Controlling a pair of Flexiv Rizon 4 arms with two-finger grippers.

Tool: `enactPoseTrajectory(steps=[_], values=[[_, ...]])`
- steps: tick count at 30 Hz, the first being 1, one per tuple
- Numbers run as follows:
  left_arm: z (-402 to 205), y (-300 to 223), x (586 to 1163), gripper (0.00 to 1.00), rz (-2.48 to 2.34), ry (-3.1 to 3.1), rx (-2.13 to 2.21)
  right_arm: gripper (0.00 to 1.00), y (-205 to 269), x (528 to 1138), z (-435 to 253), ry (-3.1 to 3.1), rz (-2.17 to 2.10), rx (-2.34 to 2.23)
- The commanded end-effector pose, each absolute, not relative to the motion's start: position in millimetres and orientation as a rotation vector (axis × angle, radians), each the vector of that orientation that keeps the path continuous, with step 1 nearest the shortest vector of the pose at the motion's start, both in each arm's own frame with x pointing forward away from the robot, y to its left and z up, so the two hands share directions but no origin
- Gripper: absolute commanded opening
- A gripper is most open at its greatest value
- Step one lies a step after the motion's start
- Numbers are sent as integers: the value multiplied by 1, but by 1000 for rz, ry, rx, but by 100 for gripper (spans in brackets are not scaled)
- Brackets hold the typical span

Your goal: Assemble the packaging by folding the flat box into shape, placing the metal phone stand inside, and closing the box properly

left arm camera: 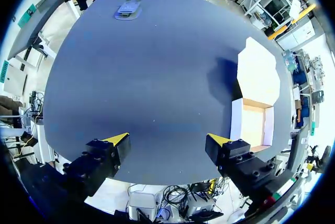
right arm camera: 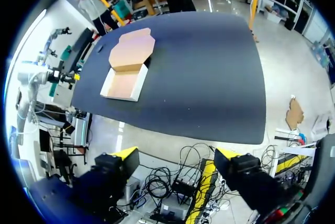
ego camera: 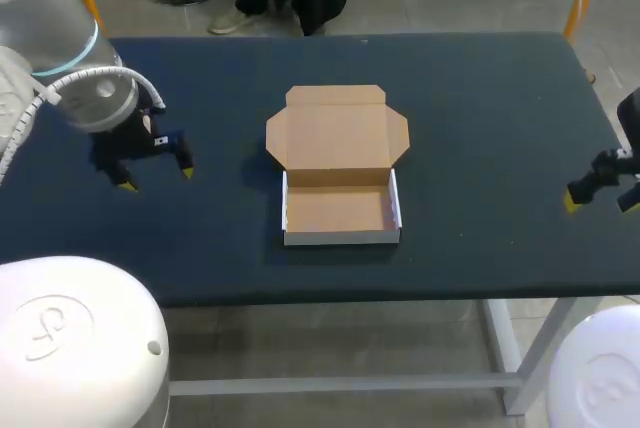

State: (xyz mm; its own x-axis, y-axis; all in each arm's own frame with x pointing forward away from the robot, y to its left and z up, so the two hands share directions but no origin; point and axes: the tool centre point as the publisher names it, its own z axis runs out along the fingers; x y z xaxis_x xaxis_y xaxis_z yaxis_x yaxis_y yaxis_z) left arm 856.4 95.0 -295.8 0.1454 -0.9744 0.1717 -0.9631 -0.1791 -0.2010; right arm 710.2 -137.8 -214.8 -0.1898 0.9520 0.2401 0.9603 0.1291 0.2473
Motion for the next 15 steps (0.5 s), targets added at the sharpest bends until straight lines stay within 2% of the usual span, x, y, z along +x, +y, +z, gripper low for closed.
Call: enactPoseTrajectory(steps=[1,15], values=[[-315,101,879,100,-364,1994,-2376,100,-138,709,-213,-2343,-543,-1982],[-341,139,914,100,-289,2038,-2411,100,-138,709,-213,-2343,-543,-1982]])
